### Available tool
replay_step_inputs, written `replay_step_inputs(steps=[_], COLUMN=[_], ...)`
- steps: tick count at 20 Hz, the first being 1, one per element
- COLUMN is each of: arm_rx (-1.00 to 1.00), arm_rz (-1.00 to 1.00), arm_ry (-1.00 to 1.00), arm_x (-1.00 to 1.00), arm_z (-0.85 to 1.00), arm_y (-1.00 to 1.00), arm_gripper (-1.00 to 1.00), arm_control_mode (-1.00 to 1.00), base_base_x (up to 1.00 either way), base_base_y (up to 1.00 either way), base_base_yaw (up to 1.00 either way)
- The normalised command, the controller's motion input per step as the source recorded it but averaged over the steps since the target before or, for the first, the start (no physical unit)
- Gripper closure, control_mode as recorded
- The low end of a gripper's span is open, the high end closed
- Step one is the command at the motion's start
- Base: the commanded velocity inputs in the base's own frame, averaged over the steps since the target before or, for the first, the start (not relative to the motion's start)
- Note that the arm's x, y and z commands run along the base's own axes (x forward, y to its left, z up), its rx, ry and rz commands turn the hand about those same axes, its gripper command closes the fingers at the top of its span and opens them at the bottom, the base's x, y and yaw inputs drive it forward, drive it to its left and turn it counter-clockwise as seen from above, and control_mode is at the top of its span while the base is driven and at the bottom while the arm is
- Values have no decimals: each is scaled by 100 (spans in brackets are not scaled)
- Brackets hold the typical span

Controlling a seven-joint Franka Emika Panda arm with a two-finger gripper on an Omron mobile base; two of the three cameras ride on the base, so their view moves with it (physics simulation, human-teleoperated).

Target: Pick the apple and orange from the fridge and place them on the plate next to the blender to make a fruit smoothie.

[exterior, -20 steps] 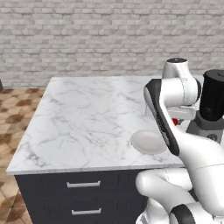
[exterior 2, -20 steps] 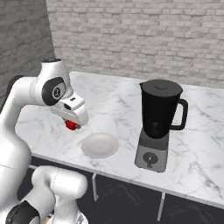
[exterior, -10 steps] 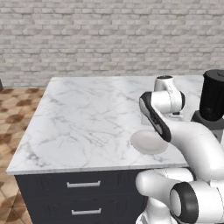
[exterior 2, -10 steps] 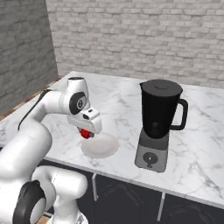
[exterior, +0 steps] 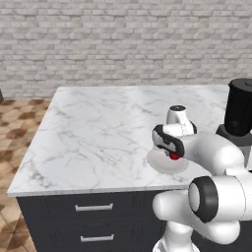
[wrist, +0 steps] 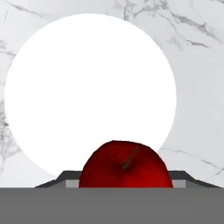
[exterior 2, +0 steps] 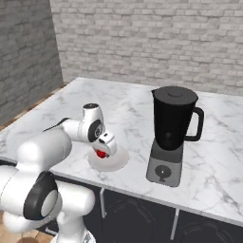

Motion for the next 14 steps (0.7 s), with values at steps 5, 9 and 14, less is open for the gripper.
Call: replay_step_inputs(steps=[5,9,14], arm_rx=[0,0,0], arm_rz=[0,0,0], arm_ry=[-10,-7,0], arm_x=[73,23,0], arm_z=[-64,-19,1], arm_y=[0,-1,0], arm_gripper=[100,-100,-100], arm_control_mode=[-100,-100,-100], base_base_x=[0,0,0], base_base_y=[0,0,0], base_base_yaw=[0,0,0])
